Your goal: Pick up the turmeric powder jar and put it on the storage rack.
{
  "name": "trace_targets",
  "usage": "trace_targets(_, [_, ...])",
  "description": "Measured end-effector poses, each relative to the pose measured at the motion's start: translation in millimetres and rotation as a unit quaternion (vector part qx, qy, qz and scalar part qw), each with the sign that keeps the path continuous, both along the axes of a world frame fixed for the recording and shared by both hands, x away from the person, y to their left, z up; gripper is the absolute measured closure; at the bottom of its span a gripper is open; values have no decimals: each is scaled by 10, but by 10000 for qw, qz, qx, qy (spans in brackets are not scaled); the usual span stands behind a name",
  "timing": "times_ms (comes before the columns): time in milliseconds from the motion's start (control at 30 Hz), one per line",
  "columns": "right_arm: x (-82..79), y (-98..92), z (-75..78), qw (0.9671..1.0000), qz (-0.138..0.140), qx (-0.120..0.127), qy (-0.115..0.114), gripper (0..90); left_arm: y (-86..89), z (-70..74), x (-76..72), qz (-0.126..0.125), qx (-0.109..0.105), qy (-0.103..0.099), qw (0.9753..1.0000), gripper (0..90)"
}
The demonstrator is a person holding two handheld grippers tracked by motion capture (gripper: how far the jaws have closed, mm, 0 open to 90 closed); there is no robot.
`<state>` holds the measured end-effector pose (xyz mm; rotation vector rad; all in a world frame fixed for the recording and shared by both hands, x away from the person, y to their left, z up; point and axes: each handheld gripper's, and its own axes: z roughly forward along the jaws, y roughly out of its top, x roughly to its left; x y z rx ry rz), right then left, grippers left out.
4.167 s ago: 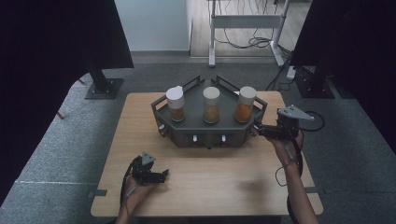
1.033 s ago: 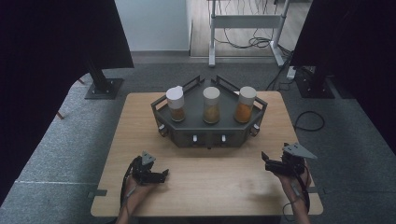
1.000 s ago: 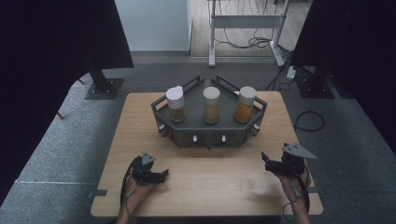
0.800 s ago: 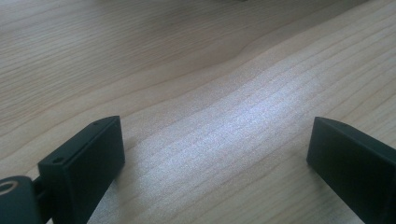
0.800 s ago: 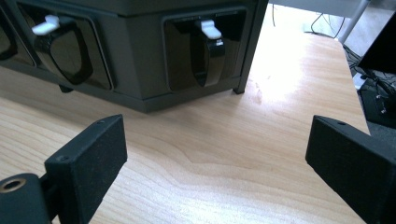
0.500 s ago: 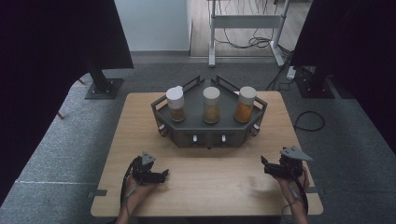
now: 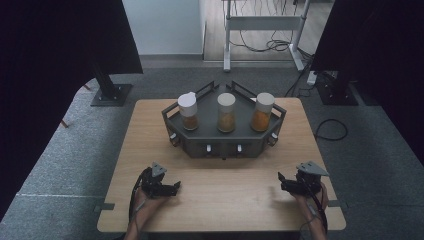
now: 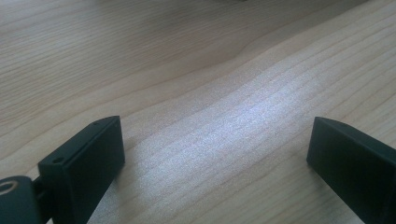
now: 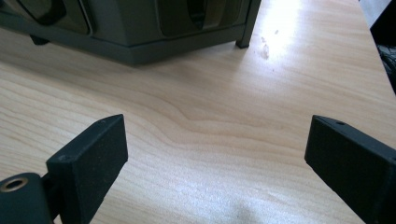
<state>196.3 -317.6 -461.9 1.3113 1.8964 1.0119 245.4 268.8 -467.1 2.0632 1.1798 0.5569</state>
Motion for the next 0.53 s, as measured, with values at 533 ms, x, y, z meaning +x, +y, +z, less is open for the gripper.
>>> trace_targets(533, [29,33,-109,9998,-18,-123,156,57,0,0,0,0,-1,0,10000,37])
